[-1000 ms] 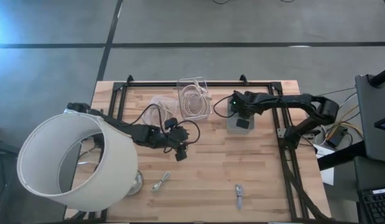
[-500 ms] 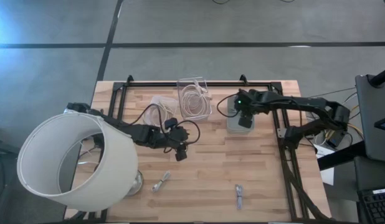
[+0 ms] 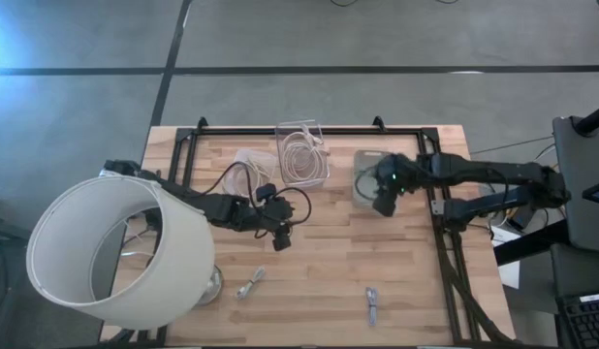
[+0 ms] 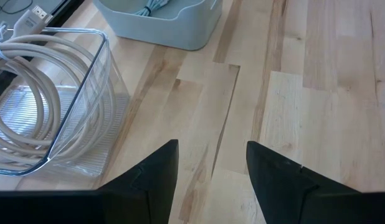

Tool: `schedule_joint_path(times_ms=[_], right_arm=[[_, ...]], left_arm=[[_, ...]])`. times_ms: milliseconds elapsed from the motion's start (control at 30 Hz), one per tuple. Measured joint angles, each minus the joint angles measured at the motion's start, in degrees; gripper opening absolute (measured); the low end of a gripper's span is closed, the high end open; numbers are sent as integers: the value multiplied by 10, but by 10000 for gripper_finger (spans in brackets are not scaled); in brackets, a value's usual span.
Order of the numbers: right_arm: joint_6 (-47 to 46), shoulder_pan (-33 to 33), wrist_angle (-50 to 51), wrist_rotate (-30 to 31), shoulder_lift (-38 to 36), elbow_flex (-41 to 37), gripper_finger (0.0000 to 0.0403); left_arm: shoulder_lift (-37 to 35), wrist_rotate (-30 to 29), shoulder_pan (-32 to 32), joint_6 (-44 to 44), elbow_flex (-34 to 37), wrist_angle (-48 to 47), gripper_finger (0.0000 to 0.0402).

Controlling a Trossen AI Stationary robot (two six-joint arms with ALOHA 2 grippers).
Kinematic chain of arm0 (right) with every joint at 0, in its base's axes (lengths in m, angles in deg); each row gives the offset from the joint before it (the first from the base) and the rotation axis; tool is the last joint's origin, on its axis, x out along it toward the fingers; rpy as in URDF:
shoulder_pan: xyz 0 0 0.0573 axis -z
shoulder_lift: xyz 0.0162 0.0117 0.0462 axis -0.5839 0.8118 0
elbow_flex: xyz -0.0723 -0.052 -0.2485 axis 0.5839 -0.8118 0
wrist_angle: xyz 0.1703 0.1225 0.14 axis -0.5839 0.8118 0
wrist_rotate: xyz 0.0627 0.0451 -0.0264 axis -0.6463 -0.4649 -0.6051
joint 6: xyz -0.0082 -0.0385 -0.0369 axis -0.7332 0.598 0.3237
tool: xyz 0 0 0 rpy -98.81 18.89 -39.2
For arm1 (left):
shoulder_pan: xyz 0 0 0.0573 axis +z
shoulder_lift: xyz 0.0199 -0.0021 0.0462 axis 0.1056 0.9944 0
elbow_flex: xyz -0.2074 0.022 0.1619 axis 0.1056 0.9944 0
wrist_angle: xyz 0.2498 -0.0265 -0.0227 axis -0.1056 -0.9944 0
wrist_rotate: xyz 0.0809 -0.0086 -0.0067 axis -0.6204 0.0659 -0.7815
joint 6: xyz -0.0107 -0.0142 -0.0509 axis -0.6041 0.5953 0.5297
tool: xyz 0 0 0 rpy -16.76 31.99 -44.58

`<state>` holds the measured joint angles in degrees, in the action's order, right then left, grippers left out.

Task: Pick & Place USB Port
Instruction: Put the purple USB cable into the gray bin

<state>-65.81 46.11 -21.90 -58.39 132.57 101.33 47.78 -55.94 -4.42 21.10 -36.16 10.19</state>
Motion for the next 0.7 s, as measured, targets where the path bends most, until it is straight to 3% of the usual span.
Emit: schedule_joint_path(times_ms=[233,467,700], right_arm=[[-108,-146,-1,-102,4,-19,127],[-228,-297,-3,-108,61,-20,139],[-410,-389,-13,-120,137,-21,138]], left_arm=[[0,0,0,0,0,0,193],[0,0,0,3,0,0,193],[0,0,0,4,0,0,193]])
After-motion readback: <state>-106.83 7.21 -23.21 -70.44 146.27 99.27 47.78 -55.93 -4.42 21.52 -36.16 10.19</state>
